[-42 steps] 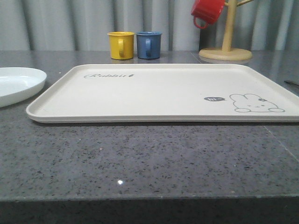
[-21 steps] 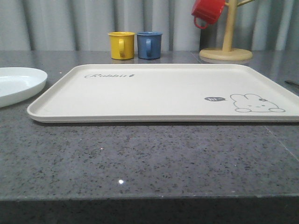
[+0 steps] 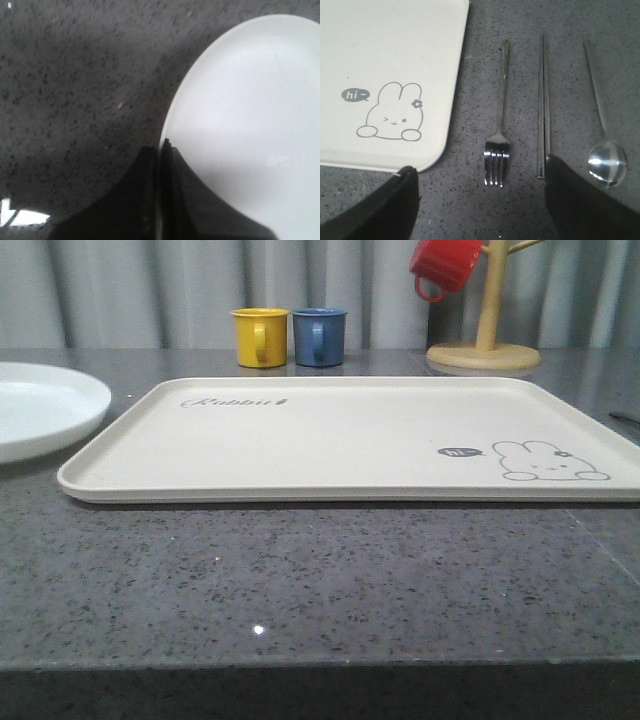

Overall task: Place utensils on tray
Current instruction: 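Lower the left gripper to the white plate rim and grasp it, then lift the white plate with the left gripper and lower it onto the tray, then open the left gripper and raise it away from the plate, then lower the right gripper and grasp the metal fork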

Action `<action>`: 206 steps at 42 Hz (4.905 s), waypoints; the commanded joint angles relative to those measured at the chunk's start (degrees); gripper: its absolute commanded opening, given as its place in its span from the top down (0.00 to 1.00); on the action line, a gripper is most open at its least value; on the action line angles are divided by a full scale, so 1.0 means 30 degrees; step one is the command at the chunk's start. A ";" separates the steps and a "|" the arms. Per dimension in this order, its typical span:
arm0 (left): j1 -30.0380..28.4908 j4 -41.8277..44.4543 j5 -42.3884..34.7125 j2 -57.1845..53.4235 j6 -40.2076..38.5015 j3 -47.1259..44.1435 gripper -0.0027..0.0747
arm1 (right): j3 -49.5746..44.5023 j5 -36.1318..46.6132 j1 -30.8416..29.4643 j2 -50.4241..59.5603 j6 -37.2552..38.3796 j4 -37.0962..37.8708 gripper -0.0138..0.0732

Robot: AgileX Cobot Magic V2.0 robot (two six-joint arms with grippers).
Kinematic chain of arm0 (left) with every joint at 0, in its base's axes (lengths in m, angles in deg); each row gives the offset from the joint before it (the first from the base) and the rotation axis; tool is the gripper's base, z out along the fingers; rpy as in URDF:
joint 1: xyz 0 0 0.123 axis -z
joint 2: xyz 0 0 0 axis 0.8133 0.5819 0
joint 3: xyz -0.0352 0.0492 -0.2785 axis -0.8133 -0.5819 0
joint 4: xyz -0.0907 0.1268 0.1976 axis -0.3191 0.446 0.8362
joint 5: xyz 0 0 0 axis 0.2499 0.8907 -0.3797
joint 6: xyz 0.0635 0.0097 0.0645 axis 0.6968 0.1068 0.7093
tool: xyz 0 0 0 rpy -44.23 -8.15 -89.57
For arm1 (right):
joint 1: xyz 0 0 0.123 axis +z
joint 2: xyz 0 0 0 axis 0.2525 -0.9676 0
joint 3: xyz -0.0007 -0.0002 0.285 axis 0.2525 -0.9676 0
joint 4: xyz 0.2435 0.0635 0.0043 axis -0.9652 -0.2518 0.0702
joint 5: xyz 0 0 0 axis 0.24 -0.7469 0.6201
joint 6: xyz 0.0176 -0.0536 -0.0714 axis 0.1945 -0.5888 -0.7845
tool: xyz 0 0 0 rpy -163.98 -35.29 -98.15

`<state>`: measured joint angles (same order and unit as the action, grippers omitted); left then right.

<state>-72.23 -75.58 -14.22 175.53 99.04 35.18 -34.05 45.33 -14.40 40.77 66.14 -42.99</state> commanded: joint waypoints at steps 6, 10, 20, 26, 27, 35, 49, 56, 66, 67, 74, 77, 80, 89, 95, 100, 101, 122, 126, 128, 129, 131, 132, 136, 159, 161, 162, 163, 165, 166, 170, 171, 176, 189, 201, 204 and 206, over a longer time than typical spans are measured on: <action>0.2503 -0.1709 0.1069 -0.1139 0.0073 0.2758 0.99 | 0.0448 0.1029 -0.0039 -0.0006 -0.0219 0.0072 0.21; 0.4270 -0.1709 0.0436 -0.1101 0.0073 0.3066 0.99 | 0.0448 0.1029 -0.0039 -0.0006 -0.0219 0.0072 0.21; 0.8121 -0.1709 -0.1490 -0.0055 0.0073 0.3180 0.99 | 0.0448 0.1029 -0.0039 -0.0006 -0.0219 0.0072 0.21; 0.9274 -0.1674 -0.2202 0.1048 0.0073 0.3180 0.99 | 0.0448 0.1029 -0.0039 -0.0006 -0.0219 0.0072 0.21; 0.9401 -0.1674 -0.2236 0.1202 0.0073 0.3210 0.99 | 0.0448 0.1029 -0.0039 -0.0006 -0.0219 0.0072 0.21; 0.9624 -0.1970 -0.1881 0.2421 0.0073 0.3349 0.99 | 0.0448 0.1029 -0.0039 -0.0006 -0.0219 0.0072 0.21; 0.9624 -0.2274 -0.1045 0.2711 0.0073 0.3375 0.80 | 0.0448 0.1029 -0.0039 -0.0006 -0.0219 0.0072 0.21; 0.9624 -0.2274 -0.1008 0.2711 0.0073 0.3375 0.58 | 0.0448 0.1029 -0.0039 -0.0006 -0.0219 0.0072 0.21; 0.9624 -0.0805 -0.0912 0.2212 0.0033 0.3676 0.44 | 0.0448 0.1029 -0.0039 -0.0006 -0.0219 0.0072 0.21; 0.9624 -0.0684 -0.0860 0.1992 0.0033 0.3707 0.44 | 0.0448 0.1029 -0.0039 -0.0006 -0.0219 0.0072 0.21; 1.0284 -0.0087 -0.0744 -0.0766 0.0033 0.3750 0.44 | 0.0448 0.1029 -0.0039 -0.0006 -0.0219 0.0072 0.21; 1.1395 0.1171 -0.0540 -0.2026 -0.0276 0.3750 0.44 | 0.0448 0.1029 -0.0039 -0.0006 -0.0219 0.0072 0.21; 1.2806 0.3416 -0.0238 -0.3049 -0.1372 0.3750 0.44 | 0.0448 0.1029 -0.0039 -0.0006 -0.0219 0.0072 0.21; 1.8130 1.1602 -0.0270 -0.6848 -0.8193 0.2287 0.44 | 0.0448 0.1029 -0.0039 -0.0006 -0.0219 0.0072 0.21; 2.0547 1.1546 -0.1985 -1.0086 -0.9250 -0.0366 0.44 | 0.0448 0.1029 -0.0039 -0.0006 -0.0219 0.0072 0.21; 2.1410 1.0954 -0.2262 -1.2455 -0.9691 -0.2236 0.44 | 0.0448 0.1029 -0.0039 -0.0006 -0.0219 0.0072 0.21; 2.1427 1.0795 -0.2262 -1.3013 -0.9691 -0.2658 0.44 | 0.0448 0.1029 -0.0039 -0.0006 -0.0219 0.0072 0.21; 2.1459 1.0868 -0.2137 -1.8224 -0.9691 -0.5226 0.44 | 0.0448 0.0905 -0.0039 -0.0006 -0.0219 -0.0073 0.21; 2.1459 1.0868 -0.2137 -1.8224 -0.9691 -0.5264 0.44 | 0.0845 -0.0166 -0.0039 -0.0006 -0.0219 -0.0073 0.21; 2.1459 1.0868 -0.2137 -1.8224 -0.9691 -0.5264 0.44 | 0.1259 -0.0981 -0.0039 -0.0049 -0.0219 -0.0073 0.21; 2.1459 1.0868 -0.2137 -1.8224 -0.9691 -0.5264 0.44 | 0.1533 -0.1288 -0.0039 -0.0250 -0.0219 -0.0056 0.21; 2.1459 1.0868 -0.2137 -1.8224 -0.9691 -0.5264 0.44 | 0.2042 -0.2015 -0.0039 -0.0609 -0.0219 -0.0056 0.21; 2.1459 1.0868 -0.2137 -1.8224 -0.9691 -0.5264 0.44 | 0.2424 -0.2346 -0.0039 -0.0923 -0.0219 -0.0056 0.21; 2.1459 1.0868 -0.2137 -1.8224 -0.9691 -0.5264 0.44 | 0.3844 -0.3911 -0.0039 -0.2331 -0.0219 0.0060 0.21; 2.1459 1.0868 -0.2137 -1.8224 -0.9691 -0.5264 0.44 | 0.9184 -0.7380 -0.0039 -1.1456 -0.0219 0.0703 0.21; 2.1459 1.0868 -0.2137 -1.8224 -0.9691 -0.5264 0.44 | 0.9526 -0.7180 -0.0039 -1.1989 -0.0219 0.0727 0.21; 2.1459 1.0868 -0.2137 -1.8224 -0.9691 -0.5264 0.44 | 0.9711 -0.7113 -0.0039 -1.2218 -0.0219 0.0749 0.21; 2.1459 1.0868 -0.2137 -1.8224 -0.9691 -0.5264 0.44 | 0.9848 -0.7067 -0.0039 -1.2513 -0.0219 0.0749 0.21; 2.1459 1.0868 -0.2137 -1.8224 -0.9691 -0.5264 0.44 | 1.0173 -0.6976 -0.0039 -1.2946 -0.0219 0.0812 0.21; 2.1459 1.0868 -0.2137 -1.8224 -0.9691 -0.5264 0.44 | 1.0302 -0.6892 -0.0039 -1.3234 -0.0219 0.0899 0.21; 2.1459 1.0868 -0.2137 -1.8224 -0.9691 -0.5264 0.44 | 1.0890 -0.6804 -0.0039 -1.4155 -0.0219 0.1134 0.21; 2.1459 1.0868 -0.2137 -1.8224 -0.9691 -0.5264 0.44 | 1.1053 -0.6779 -0.0039 -1.4361 -0.0219 0.1135 0.21; 2.1459 1.0868 -0.2137 -1.8224 -0.9691 -0.5264 0.44 | 1.1612 -0.6763 -0.0039 -1.5451 -0.0219 0.1517 0.21; 2.1459 1.0868 -0.2137 -1.8224 -0.9691 -0.5264 0.44 | 1.2410 -0.6536 -0.0039 -1.7345 -0.0219 0.1751 0.31; 2.1459 1.0868 -0.2137 -1.8224 -0.9691 -0.5264 0.44 | 1.2410 -0.7537 -0.0039 -1.8161 -0.0219 0.1079 0.47; 2.1459 1.0868 -0.2137 -1.8224 -0.9691 -0.5264 0.44 | 1.2410 -0.7853 -0.0039 -1.8161 -0.0219 0.0670 0.63; 2.1459 1.0868 -0.2137 -1.8224 -0.9691 -0.5264 0.44 | 1.2410 -0.7899 -0.0039 -1.8161 -0.0219 0.0500 0.72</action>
<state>-8.33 -42.81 -16.46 120.70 70.56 17.90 1.97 23.53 -14.63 -15.34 66.00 -37.98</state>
